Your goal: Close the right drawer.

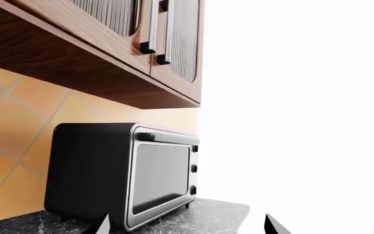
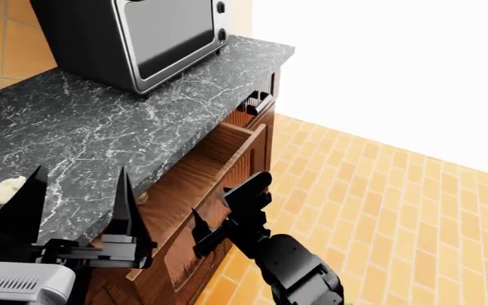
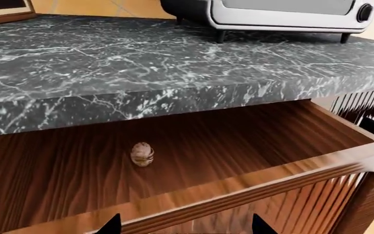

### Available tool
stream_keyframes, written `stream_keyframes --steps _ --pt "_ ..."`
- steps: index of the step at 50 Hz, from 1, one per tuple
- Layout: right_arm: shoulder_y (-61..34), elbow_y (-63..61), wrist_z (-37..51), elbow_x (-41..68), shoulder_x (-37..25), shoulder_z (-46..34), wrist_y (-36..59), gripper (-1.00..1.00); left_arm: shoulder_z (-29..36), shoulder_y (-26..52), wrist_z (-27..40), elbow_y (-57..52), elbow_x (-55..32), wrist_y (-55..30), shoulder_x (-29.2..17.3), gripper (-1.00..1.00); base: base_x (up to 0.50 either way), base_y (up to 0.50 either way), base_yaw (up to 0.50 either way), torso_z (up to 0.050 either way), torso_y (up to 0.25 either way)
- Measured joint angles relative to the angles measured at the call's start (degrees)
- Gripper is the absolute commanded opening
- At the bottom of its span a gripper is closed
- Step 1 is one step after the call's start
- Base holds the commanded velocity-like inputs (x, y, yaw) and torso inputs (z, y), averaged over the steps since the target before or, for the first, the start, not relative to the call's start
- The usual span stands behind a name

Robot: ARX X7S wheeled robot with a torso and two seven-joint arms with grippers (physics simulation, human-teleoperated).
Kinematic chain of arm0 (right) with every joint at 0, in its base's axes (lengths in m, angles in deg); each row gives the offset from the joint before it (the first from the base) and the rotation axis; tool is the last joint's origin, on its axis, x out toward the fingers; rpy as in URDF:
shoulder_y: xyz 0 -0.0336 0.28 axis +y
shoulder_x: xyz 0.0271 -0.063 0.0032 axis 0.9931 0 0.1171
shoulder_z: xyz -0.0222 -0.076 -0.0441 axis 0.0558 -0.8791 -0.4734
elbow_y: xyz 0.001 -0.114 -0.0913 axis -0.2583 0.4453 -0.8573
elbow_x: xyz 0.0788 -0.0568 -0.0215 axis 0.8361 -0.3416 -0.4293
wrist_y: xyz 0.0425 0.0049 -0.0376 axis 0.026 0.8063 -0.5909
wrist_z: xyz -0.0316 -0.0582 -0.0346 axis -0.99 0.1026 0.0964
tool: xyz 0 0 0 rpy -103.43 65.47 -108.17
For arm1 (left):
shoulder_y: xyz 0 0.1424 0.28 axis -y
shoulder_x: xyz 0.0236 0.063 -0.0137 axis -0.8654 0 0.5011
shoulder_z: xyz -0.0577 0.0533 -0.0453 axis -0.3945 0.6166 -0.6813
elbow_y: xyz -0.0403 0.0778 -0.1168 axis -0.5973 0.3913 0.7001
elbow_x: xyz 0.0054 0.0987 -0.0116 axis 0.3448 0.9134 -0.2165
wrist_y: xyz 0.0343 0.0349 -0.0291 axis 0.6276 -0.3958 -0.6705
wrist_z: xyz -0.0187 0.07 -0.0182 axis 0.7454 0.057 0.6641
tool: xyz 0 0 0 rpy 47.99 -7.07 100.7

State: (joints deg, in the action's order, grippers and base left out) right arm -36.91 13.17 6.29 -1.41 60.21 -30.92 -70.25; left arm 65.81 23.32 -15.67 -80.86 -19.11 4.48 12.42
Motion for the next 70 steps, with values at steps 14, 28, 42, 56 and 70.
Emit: stream_keyframes --steps 14,28,42,56,70 --pt "-7.32 5.74 5.03 20.57 0.37 -23.2 -6.92 1.0 -0.25 -0.13 0.36 -0.51 -0.42 0.06 -0.34 1.0 0.0 0.0 0.0 0.0 0.0" --pt "-9.97 6.53 6.36 27.7 0.47 -31.15 -8.3 1.0 -0.15 -0.09 0.65 -0.68 -0.5 0.01 -0.59 1.0 0.0 0.0 0.0 0.0 0.0" --pt "-10.86 7.09 7.14 30.14 0.57 -34.7 -9.75 1.0 0.14 -0.12 0.55 0.07 -0.38 0.67 -0.59 1.0 0.0 0.0 0.0 0.0 0.0" --pt "-12.26 2.98 9.91 30.46 -1.46 -35.73 -11.28 1.0 0.51 -0.28 0.45 0.65 -0.29 1.38 -0.52 1.0 0.0 0.0 0.0 0.0 0.0" --pt "-14.22 -11.58 17.56 29.71 -9.86 -35.66 -10.65 1.0 1.63 0.38 0.22 1.68 0.09 1.55 -0.22 1.0 0.0 0.0 0.0 0.0 0.0"
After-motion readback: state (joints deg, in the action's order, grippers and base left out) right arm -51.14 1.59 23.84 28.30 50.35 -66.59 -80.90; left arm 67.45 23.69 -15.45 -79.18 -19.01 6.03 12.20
